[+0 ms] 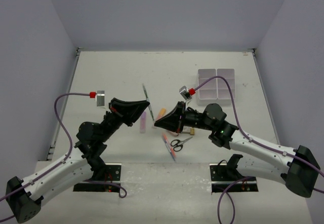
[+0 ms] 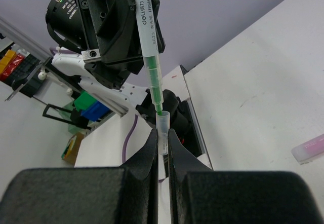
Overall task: Sort the stationery into containers
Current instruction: Close the pen cap on the pen.
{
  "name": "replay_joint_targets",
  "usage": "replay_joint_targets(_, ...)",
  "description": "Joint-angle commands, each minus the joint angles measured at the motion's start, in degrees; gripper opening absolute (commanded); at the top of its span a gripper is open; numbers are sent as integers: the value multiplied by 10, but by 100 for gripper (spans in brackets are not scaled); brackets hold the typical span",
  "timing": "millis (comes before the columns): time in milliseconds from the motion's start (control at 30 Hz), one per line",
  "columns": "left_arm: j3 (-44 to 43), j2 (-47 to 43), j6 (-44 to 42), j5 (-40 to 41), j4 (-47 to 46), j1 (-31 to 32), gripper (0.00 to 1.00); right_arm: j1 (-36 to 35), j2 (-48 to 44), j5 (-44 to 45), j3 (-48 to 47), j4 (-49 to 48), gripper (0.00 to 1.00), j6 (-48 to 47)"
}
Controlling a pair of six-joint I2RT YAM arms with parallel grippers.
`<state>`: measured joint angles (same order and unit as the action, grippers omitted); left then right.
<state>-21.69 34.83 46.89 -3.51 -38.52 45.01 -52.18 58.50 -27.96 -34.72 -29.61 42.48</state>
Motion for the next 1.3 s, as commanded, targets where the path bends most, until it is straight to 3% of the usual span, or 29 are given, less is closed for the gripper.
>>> replay_joint_targets(0, 7, -1, 8, 9, -27, -4, 0, -3, -5, 11, -22, -30, 0, 5)
replay_joint_targets(1000, 35, 1, 42, 21, -29, -4, 0, -3, -6, 69, -29, -58, 0, -1)
replay_joint_targets(1267, 14, 32, -4, -42, -51, -4, 0, -3, -10, 75, -39, -32, 0, -18)
